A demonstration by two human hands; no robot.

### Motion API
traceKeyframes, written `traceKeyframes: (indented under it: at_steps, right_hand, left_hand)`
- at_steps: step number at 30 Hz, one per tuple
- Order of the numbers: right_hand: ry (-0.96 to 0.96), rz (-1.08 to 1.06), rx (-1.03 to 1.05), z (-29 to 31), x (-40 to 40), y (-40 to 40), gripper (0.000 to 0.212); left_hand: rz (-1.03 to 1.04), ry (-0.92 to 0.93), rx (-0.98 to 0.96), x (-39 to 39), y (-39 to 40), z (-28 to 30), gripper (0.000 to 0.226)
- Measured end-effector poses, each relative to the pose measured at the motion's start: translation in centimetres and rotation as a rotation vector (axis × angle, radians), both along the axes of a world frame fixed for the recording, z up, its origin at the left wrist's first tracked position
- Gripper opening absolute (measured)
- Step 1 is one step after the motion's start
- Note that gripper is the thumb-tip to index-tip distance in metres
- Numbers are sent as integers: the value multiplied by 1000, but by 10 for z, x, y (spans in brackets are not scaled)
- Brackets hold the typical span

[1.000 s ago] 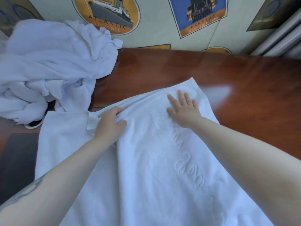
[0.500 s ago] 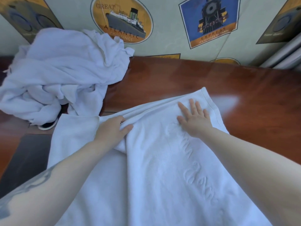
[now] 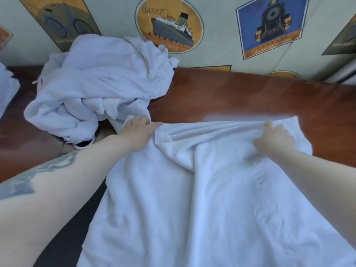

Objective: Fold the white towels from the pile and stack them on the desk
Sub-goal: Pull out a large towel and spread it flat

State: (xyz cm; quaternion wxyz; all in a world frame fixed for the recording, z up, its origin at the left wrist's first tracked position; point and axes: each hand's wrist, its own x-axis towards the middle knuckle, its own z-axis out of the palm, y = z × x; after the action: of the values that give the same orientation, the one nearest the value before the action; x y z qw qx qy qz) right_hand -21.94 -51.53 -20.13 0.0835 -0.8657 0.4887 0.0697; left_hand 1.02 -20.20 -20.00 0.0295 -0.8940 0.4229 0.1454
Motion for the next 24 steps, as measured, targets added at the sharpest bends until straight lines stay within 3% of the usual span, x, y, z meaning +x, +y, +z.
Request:
traceKeyframes:
  at_steps: [2,5,8,10,14,19,24]
  right_hand:
    - [-196,223,-97,5,29,20,53]
    - [-148,608,-52,-7,57,43,24]
    - [-140,519,86,-10,63,31,26]
    - [-166,452,107,-9,63,16,29]
    - [-23,441,31,-13,67,1,27]
    - [12,416,3,-23,77,2,27]
    - [118,334,-64,-22,80,-6,18]
  left_hand:
    - [20,-14,-44,6,-9,-3,53]
    - [-4,-12,-84,14,-20,-9,25]
    - [26,80,-219,25,-17,-11,8]
    - [50,97,-270,34,-13,-12,20]
    - [83,-15,-135,44,-6,-21,37]
    - [154,-161,-225,47,8,-20,37]
    - [195,-315,-195,51,1,-12,36]
